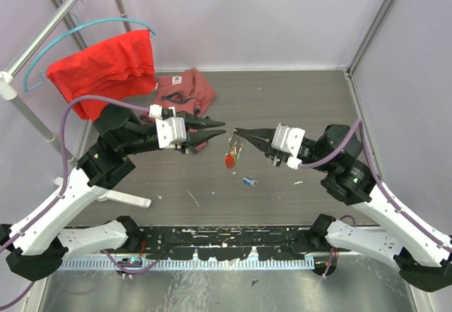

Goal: Put the keys on the keyring

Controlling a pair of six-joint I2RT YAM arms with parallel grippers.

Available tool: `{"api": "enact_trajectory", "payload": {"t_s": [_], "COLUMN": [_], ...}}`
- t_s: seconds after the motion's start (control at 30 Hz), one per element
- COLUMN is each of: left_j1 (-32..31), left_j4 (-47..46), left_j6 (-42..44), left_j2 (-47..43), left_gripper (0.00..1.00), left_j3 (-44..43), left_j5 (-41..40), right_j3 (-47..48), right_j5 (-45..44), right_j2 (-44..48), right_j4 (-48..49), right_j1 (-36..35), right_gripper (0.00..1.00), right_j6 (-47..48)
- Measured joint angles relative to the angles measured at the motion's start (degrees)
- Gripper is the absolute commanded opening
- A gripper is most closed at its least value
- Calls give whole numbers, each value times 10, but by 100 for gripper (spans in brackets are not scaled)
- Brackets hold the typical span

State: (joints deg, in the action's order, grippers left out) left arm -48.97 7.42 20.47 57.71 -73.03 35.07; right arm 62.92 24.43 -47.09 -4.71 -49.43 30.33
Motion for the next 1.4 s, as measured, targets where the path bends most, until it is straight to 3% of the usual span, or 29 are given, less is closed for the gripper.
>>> {"api": "enact_trajectory", "payload": {"t_s": [0.57,1.4], "left_j1": [0,1], "left_j4": [-73,-110], "left_j6": [-52,-76], "left_j2": [2,1], "left_gripper": [26,22], "left_j3": [20,23], "left_j5": [-13,67], "right_j3": [-82,-81], "right_j5": [2,76], "right_j2": [13,21], "right_j4": [211,212], "right_j1": [0,-1], "right_gripper": [1,1], "right_j6": [-110,-110]}}
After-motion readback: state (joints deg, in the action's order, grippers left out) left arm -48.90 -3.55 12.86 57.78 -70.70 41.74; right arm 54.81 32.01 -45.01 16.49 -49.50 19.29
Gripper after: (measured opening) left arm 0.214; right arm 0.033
